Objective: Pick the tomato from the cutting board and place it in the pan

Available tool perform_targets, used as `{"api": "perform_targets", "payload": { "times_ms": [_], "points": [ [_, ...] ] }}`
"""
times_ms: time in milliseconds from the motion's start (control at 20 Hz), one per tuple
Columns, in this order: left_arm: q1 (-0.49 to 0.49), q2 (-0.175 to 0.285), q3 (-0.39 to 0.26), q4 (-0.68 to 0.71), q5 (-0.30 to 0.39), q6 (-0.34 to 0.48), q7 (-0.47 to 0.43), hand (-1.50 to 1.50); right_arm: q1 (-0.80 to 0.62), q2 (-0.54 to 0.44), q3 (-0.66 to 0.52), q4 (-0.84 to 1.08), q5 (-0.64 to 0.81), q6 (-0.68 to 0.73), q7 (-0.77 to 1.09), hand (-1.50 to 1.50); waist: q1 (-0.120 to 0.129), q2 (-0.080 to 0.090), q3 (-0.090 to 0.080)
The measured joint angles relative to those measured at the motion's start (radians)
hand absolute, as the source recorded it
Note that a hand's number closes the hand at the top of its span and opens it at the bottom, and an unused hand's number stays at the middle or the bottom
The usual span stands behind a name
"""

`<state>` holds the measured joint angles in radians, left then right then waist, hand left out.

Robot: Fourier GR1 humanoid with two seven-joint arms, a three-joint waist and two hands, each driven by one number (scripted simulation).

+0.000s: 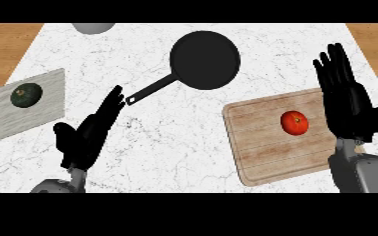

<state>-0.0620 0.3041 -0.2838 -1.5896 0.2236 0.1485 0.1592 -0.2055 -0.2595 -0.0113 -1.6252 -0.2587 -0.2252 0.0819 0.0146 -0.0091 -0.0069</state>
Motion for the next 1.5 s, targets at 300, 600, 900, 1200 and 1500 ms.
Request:
{"api": "perform_targets", "payload": {
  "times_ms": [300, 600, 900, 1200, 1500],
  "points": [
    [0.035, 0.087, 0.054, -0.002, -0.108, 0.036, -0.019, 0.0, -0.091, -0.042, -0.115, 0.118, -0.002, -0.036, 0.006, -1.5, 0.005, 0.009, 0.006],
    [0.091, 0.133, 0.083, 0.013, -0.147, 0.061, -0.024, 0.0, 0.068, -0.113, -0.17, 0.182, 0.157, -0.243, 0.155, -1.5, -0.025, 0.008, 0.003],
    [0.134, 0.137, 0.085, -0.007, -0.168, 0.072, -0.028, 0.0, 0.23, -0.279, -0.095, 0.081, 0.29, -0.183, 0.363, -1.5, -0.027, 0.004, 0.003],
    [0.122, 0.113, 0.076, 0.015, -0.195, 0.076, -0.04, 0.0, 0.222, -0.436, -0.043, -0.03, 0.29, 0.019, 0.551, -1.5, -0.019, 0.007, 0.005],
    [0.106, 0.107, 0.086, 0.018, -0.204, 0.062, -0.033, 0.0, 0.092, -0.501, -0.003, -0.074, 0.197, 0.217, 0.718, -1.5, -0.007, 0.009, 0.006]
  ]
}}
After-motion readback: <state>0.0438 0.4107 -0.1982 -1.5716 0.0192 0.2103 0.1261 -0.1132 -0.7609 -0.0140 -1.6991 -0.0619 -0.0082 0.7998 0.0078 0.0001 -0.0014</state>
